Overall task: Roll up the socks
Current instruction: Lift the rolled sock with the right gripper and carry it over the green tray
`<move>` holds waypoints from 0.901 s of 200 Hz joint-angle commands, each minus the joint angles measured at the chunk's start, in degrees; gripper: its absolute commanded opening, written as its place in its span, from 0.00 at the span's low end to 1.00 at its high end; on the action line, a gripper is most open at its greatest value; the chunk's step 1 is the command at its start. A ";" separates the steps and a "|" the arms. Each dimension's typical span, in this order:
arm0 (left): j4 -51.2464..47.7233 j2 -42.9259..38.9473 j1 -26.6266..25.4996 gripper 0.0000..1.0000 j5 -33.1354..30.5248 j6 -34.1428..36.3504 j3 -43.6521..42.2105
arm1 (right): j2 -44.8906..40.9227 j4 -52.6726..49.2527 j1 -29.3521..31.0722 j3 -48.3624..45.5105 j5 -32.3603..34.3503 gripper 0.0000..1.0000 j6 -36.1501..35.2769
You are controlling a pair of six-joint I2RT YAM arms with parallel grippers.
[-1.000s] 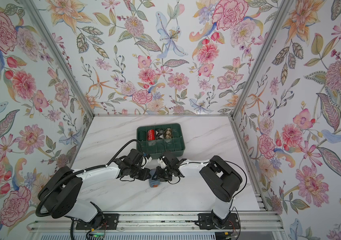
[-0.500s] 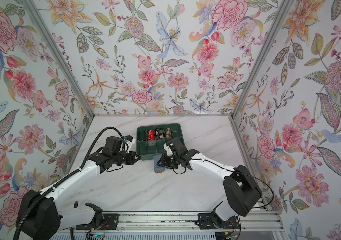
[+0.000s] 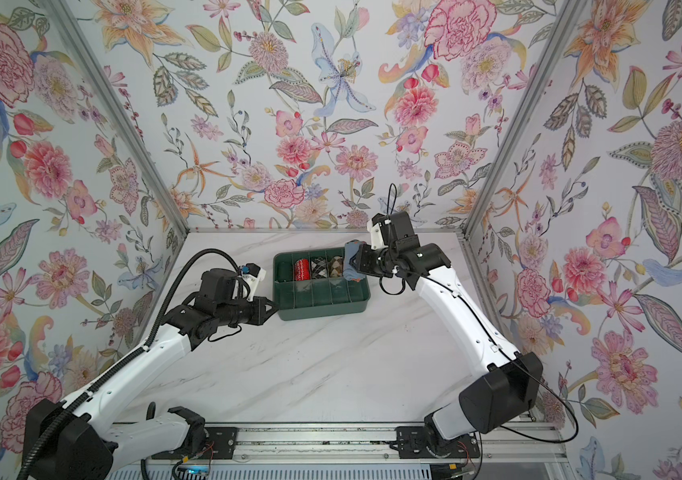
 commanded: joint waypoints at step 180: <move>0.23 -1.24 3.27 0.13 -7.92 -3.01 2.62 | 50.73 -21.56 -4.87 51.00 8.09 0.00 -16.07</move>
